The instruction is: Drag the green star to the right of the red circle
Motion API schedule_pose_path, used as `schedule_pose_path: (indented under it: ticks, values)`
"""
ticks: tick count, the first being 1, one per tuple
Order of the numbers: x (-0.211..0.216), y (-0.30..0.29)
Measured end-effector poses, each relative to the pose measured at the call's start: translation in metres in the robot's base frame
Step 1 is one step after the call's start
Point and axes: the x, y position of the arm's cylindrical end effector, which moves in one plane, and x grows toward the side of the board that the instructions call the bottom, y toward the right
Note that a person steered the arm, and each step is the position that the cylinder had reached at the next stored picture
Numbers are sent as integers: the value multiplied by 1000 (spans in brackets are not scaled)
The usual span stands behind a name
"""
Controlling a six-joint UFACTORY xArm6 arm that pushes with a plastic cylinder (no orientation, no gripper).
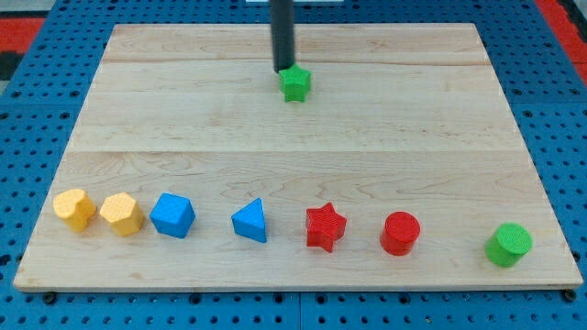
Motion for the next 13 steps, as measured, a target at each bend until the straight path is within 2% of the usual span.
schedule_pose_path:
  ticks: [1,3,6,8,10,13]
  values:
    - [25,6]
    - [54,-23]
    - [108,50]
    - [100,91]
    - [125,96]
    - [128,150]
